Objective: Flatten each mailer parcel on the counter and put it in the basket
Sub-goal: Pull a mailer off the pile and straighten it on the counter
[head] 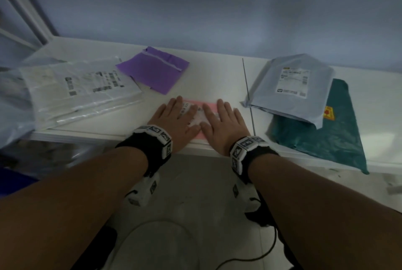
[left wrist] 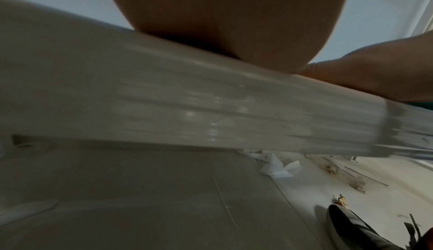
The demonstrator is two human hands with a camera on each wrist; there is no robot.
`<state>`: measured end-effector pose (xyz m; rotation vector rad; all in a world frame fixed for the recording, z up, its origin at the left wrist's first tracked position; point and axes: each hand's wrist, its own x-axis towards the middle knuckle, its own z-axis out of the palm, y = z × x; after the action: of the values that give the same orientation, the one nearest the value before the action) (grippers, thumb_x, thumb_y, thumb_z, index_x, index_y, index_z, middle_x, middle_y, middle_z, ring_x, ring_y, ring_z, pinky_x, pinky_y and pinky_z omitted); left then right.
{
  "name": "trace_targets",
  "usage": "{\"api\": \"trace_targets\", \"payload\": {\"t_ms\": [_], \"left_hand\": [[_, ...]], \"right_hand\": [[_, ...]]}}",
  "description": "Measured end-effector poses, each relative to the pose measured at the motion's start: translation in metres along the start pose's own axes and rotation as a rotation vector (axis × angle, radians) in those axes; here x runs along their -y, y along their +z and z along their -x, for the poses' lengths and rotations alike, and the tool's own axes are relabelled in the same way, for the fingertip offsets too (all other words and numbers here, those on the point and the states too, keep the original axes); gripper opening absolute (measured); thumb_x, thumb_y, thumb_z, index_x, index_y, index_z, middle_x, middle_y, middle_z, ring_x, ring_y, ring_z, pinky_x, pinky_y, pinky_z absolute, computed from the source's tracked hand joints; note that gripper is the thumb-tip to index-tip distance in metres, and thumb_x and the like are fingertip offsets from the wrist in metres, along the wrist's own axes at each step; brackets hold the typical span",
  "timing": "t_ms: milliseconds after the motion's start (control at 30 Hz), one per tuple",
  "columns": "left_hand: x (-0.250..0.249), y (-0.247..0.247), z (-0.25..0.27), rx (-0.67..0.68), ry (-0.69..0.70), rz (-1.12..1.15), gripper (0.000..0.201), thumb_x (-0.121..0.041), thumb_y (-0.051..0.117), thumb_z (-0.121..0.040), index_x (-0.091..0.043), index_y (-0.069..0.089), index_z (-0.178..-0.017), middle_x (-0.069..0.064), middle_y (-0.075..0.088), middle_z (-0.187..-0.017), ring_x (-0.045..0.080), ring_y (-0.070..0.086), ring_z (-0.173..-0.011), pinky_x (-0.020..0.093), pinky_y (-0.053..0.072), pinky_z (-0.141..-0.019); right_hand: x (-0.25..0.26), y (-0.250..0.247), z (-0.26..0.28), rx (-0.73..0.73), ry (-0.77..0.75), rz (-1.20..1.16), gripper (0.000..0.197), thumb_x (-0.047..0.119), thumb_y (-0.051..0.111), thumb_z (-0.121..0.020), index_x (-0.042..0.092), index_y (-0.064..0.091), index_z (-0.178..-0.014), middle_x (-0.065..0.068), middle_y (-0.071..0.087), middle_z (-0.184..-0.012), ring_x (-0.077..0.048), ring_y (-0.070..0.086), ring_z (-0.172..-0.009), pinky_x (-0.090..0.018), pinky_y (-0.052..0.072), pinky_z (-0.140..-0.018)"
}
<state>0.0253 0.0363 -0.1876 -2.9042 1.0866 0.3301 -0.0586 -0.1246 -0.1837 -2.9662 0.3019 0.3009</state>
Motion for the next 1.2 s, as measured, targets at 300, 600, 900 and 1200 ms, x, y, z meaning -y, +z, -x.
{"api": "trace_targets", "payload": {"t_ms": [300,600,900,1200], "left_hand": [[0.014,-0.009,0.008,0.076,0.032,-0.006,0.079,-0.068,0.021,-0.091,-0.030,-0.009,-0.153,0.001,-0.016,-0.161,0.019,-0.007,-0.149,0.038,0.000,-0.119],[0.035,-0.016,0.033,0.161,0.089,-0.092,0.093,-0.077,0.033,-0.084,-0.032,-0.012,-0.152,-0.006,-0.016,-0.161,0.020,-0.008,-0.149,0.041,0.000,-0.119],[0.035,-0.059,0.028,0.117,0.094,0.209,0.038,-0.040,0.049,-0.097,-0.025,0.053,-0.132,0.002,0.048,-0.144,0.021,0.045,-0.130,0.037,0.030,-0.110],[0.043,-0.102,0.021,-0.140,-0.046,0.687,0.017,-0.026,0.054,-0.097,-0.020,0.061,-0.083,-0.013,0.057,-0.044,0.003,0.050,-0.037,0.016,0.040,-0.047]], "right_hand": [[-0.001,-0.002,0.010,-0.012,-0.035,-0.018,0.067,0.060,0.018,-0.099,0.031,0.000,-0.157,-0.005,-0.006,-0.165,-0.024,-0.006,-0.152,-0.045,-0.005,-0.122],[-0.021,-0.012,0.030,-0.078,-0.218,-0.077,0.094,0.072,0.059,-0.075,0.022,0.029,-0.148,-0.005,0.028,-0.154,-0.025,0.031,-0.139,-0.046,0.020,-0.120],[-0.017,-0.062,0.024,0.057,-0.190,-0.332,0.024,0.038,0.065,-0.090,0.020,0.065,-0.107,0.001,0.063,-0.107,-0.018,0.061,-0.097,-0.025,0.046,-0.081],[-0.029,-0.112,0.015,-0.227,0.066,-0.937,0.017,0.016,0.061,-0.092,-0.001,0.059,-0.093,-0.009,0.060,-0.066,-0.021,0.054,-0.057,-0.037,0.049,-0.060]]}}
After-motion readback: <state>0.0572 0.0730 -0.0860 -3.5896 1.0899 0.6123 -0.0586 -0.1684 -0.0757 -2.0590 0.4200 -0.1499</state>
